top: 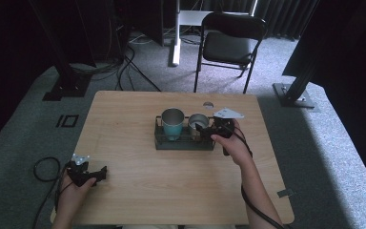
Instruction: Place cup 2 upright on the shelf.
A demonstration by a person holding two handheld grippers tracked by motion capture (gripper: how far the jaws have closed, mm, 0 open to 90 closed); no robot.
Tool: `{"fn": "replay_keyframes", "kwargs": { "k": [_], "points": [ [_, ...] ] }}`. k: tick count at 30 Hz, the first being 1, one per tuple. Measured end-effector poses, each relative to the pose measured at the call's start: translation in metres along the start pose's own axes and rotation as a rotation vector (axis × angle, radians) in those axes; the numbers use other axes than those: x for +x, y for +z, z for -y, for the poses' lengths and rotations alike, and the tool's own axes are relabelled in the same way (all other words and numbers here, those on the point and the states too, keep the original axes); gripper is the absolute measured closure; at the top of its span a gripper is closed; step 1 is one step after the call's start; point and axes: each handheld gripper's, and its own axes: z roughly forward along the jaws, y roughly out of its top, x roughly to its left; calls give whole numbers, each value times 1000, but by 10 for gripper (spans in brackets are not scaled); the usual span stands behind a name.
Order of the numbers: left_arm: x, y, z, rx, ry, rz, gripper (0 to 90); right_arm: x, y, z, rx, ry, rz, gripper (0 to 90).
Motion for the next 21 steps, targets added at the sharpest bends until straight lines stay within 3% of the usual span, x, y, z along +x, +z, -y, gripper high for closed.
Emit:
{"fn": "replay_keyframes", "kwargs": {
  "k": [21],
  "points": [
    [0,0,0,0,0,0,30,-21,-28,41,7,34,18,108]
  ]
}}
